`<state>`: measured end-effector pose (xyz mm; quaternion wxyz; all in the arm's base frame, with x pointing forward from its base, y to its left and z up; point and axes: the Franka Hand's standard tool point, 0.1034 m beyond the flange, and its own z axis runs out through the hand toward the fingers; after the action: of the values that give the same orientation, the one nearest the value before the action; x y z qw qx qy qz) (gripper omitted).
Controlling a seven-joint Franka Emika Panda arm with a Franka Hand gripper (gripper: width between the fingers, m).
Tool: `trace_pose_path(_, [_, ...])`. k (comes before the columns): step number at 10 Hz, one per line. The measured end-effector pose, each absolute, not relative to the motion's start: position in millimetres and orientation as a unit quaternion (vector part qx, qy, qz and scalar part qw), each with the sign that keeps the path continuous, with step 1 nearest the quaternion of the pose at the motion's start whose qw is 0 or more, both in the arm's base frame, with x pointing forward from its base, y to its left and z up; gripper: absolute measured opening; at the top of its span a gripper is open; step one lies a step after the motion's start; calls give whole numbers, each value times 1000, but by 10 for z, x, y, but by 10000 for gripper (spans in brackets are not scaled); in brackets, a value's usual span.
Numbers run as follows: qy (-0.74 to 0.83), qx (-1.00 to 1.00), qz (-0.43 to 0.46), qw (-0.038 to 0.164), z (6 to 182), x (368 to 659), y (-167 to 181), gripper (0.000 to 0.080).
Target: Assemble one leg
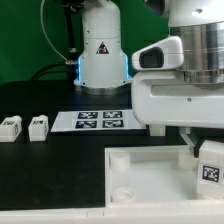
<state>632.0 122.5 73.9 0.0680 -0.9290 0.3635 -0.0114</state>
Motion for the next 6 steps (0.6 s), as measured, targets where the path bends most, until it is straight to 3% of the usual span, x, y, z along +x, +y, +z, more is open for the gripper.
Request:
trace_pose_path(1, [457, -887, -3, 73, 732, 6314, 1235, 304])
trace_pose_path(3, [602, -791, 27, 105, 732, 6329, 1219, 299])
trace_pose_path(6, [676, -727, 43, 111, 730, 6326, 1243, 297])
